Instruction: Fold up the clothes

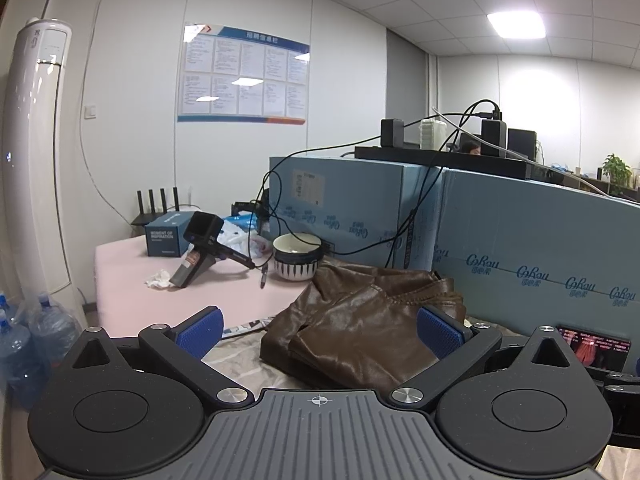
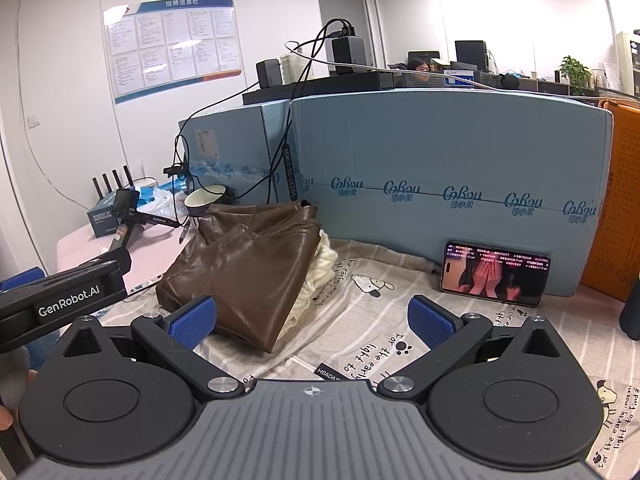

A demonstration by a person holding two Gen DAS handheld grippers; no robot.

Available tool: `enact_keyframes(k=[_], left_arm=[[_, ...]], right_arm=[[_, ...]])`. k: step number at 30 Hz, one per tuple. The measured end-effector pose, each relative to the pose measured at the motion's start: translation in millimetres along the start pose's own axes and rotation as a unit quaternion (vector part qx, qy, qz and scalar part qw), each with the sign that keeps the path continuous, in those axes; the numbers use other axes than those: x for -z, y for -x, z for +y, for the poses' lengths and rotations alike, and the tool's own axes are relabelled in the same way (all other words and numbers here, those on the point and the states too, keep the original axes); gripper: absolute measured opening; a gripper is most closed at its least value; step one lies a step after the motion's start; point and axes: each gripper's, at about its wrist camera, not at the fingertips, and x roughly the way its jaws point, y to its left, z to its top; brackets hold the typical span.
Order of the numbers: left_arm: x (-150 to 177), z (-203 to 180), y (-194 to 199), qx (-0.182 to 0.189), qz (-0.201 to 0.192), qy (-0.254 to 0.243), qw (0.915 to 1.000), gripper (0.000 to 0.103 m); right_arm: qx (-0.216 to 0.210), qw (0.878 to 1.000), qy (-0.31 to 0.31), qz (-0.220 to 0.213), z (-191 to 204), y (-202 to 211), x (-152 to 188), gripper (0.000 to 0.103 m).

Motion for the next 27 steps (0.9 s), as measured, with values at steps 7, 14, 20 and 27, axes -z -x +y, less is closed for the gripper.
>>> enact_keyframes(k=[7,14,20,27], left_arm=[[0.0,0.3,-0.6,0.0,0.0,0.0,1.0,0.103],[-0.8,1.2,-0.2,-0.001,-0.001,0.001,1.0,0.103],[-1.1,1.3,0.4,-0.001,-0.001,0.001,1.0,0.103],[-2.0,0.9,0.2,-0.001,-0.004,0.002,1.0,0.103]], right_arm=[[0.0,1.0,0.0,0.0,0.1,0.1,-0.1,0.103],[0.0,1.0,0.0,0.0,0.5,0.2,-0.3,0.103],[0.0,1.0,0.003,0.0,1.5,0.2,0.3,0.103],[0.002,1.0,0.007,-0.001,2.0,0.5,0.1,0.103]])
